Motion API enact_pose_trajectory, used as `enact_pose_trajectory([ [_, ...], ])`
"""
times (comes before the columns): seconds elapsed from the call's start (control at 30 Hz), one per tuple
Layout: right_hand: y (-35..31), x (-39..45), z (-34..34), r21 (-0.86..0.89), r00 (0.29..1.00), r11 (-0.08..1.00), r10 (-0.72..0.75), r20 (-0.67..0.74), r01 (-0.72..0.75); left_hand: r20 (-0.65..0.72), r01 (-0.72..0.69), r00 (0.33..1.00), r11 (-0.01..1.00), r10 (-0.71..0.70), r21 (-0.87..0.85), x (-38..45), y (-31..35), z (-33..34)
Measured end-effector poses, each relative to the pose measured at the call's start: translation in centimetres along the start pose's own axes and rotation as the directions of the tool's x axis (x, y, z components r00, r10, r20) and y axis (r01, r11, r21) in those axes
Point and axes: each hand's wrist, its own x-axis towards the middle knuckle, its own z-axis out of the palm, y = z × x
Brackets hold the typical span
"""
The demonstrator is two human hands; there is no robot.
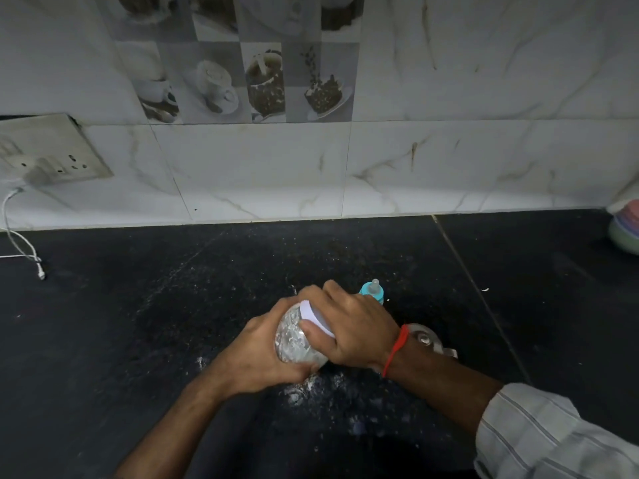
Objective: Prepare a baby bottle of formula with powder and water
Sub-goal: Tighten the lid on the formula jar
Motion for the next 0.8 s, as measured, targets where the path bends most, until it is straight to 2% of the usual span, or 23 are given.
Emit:
enact_pose_trajectory([
  [0.07,-0.6,-0.1,-0.2,0.022,0.997,0.997,0.075,0.031,-0.076,0.009,-0.008,1.000,1.000,0.008,-0.004,0.0,0.2,0.3],
  [0.13,-0.4,-0.1,-1.0,0.061,0.997,0.996,0.055,0.047,-0.058,0.045,-0.009,0.999,0.997,0.012,-0.077,-0.1,-0.1,0.1],
  [0.2,0.2,0.0,-1.9,0.081,0.995,0.992,-0.095,0.014,0.094,0.126,-0.004,0.991,0.973,0.035,-0.232,-0.1,0.0,-0.4],
  [0.27,0.9,0.1,-2.5,0.072,0.953,0.951,-0.298,-0.050,0.301,0.256,0.003,0.962,0.934,0.095,-0.357,-0.3,0.4,-0.8],
  [0.33,1.5,0.5,-2.9,0.063,0.899,0.899,-0.427,-0.097,0.434,0.308,0.003,0.945,0.940,0.109,-0.342,-0.1,0.9,-1.0],
  [0.4,1.9,1.0,-3.3,0.040,0.883,0.886,-0.455,-0.112,0.462,0.256,-0.031,0.961,0.956,0.110,-0.293,0.3,1.4,-0.9],
  [0.53,2.1,1.1,-3.4,-0.006,0.919,0.926,-0.374,-0.122,0.376,0.024,-0.087,0.996,0.988,0.091,-0.131,0.4,2.1,-0.1],
  [0.67,1.5,0.6,-2.5,-0.055,0.956,0.962,-0.273,-0.103,0.269,-0.041,-0.112,0.993,0.994,0.111,-0.018,0.4,2.0,0.4],
  [0.8,0.3,0.5,-2.2,-0.115,0.999,0.993,0.018,0.045,-0.013,-0.071,-0.063,0.995,0.998,0.065,0.031,0.9,1.0,0.8],
])
